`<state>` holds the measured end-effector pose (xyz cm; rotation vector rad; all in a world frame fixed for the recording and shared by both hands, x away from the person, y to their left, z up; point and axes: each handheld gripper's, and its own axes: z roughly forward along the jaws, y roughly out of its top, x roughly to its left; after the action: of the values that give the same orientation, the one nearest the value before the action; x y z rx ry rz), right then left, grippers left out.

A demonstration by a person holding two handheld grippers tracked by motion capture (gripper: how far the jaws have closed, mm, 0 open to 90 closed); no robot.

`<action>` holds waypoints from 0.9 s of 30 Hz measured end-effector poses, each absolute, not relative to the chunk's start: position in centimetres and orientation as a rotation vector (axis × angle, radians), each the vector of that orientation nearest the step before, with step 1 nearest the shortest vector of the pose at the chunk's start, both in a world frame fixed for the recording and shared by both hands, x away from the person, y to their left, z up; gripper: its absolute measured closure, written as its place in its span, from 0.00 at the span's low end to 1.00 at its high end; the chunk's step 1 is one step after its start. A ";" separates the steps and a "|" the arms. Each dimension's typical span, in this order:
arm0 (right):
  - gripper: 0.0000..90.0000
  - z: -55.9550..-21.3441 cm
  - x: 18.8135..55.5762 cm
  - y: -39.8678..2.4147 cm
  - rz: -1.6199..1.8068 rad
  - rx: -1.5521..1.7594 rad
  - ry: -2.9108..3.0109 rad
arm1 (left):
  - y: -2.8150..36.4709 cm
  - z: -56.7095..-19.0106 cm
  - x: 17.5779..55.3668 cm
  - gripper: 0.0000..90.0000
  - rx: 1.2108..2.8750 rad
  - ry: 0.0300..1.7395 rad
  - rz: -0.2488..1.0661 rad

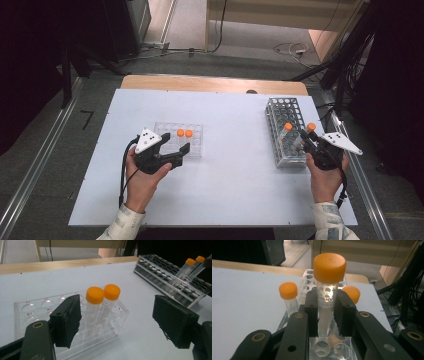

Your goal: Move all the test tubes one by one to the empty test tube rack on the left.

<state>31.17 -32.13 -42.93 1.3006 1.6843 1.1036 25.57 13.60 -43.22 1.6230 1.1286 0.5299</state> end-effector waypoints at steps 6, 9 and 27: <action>0.80 -41.2 30.1 -32.5 1.157 1.282 1.649 | 13.7 -43.1 25.5 0.26 1.619 1.128 0.528; 0.80 -40.4 29.5 -32.4 1.181 1.269 1.646 | 13.8 -43.1 25.5 0.26 1.614 1.129 0.533; 0.80 -40.0 27.5 -29.2 1.264 1.183 1.794 | 14.1 -42.8 25.2 0.25 1.611 1.126 0.552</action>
<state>27.47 -29.22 -39.96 1.1831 1.7940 1.2645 25.22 14.11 -42.84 1.6106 1.1258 0.5519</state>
